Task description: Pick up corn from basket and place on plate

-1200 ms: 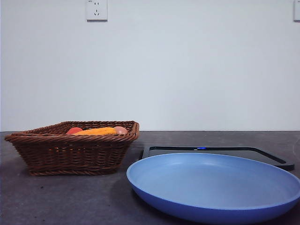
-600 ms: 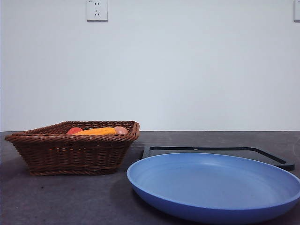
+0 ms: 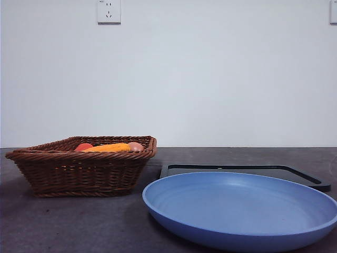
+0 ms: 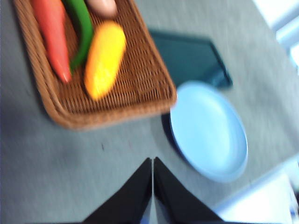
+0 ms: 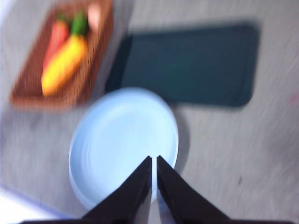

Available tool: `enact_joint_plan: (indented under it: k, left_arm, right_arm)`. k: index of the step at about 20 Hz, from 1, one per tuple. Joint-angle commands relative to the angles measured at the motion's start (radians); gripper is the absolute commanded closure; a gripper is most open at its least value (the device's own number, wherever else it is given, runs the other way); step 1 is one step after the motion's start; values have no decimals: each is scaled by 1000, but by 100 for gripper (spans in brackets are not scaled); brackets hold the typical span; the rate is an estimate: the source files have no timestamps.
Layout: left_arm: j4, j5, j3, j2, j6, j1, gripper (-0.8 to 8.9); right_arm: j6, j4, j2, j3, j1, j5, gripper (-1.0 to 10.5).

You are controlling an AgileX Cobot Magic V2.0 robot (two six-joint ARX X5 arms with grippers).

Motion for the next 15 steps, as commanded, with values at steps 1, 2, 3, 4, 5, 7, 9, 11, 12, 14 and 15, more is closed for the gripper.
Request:
enact_joint_plan:
  k: [1,2,3,4,5,7,9,11,12,14,15]
  left_arm:
    - [-24,7,13,29,53,-23,806]
    - [-26,7,13,38,60,-30,804]
    - [-26,7,13,42,59,-36,792]
    - [-24,7,13,46,59,-41,755]
    - [-24,7,13,46,59,-45,687]
    - [-19,7,13,46,58,-49,506]
    - [-18,7,13,46,57,-50,437]
    - [-18,7,13,46,56,-50,437]
    - [-18,7,13,46,56,-50,437]
    - [-18,7,13,46,56,-50,437]
    - [-18,7,13,46,56,-50,437]
  right_arm:
    - [-56,-21,43,16,34,3,944]
    - [-56,-22,58,16,48,7,944]
    - [-56,-20,69,16,60,9,933]
    - [-55,-19,79,16,71,10,891]
    - [-53,-19,89,16,81,14,821]
    - [-50,-20,105,16,100,22,680]
    - [-50,-19,128,16,119,23,669]
    - [-50,-19,164,16,137,24,669]
    - [-50,-14,188,16,145,24,669]
    - [-50,9,246,16,167,31,670]
    - [-49,25,282,16,182,32,670]
